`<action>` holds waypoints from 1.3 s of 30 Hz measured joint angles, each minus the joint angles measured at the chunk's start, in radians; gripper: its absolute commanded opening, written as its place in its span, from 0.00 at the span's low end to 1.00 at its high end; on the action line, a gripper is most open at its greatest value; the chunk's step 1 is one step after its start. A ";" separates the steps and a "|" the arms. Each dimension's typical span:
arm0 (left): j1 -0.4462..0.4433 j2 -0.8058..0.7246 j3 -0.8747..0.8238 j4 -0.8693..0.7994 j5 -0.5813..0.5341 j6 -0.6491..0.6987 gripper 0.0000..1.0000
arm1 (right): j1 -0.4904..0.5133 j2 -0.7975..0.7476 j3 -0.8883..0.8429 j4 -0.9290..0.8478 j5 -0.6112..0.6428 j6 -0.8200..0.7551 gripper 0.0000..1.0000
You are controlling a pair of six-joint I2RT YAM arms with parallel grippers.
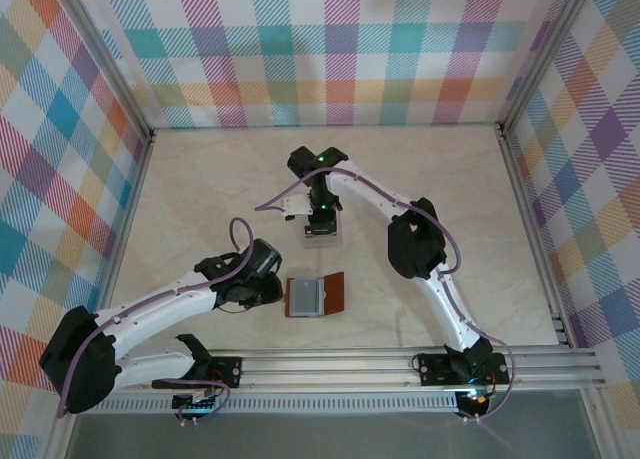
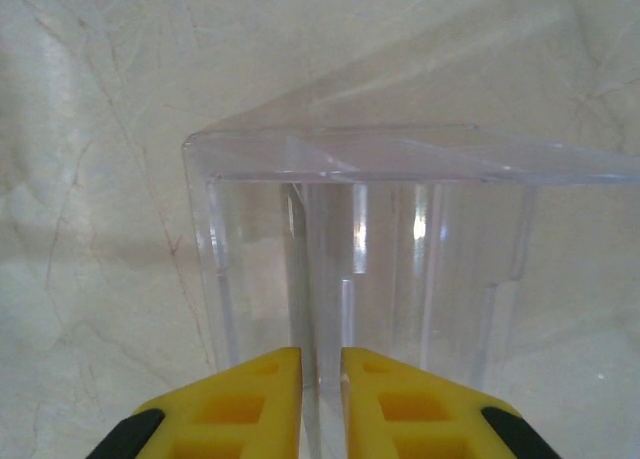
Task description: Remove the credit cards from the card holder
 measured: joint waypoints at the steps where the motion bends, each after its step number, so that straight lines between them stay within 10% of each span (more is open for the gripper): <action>1: 0.000 0.000 0.000 0.000 0.000 0.000 0.25 | 0.000 0.000 0.000 0.006 0.007 0.000 0.20; 39: 0.001 0.012 0.000 0.000 0.008 0.001 0.25 | -0.006 -0.084 -0.046 0.124 0.045 0.027 0.26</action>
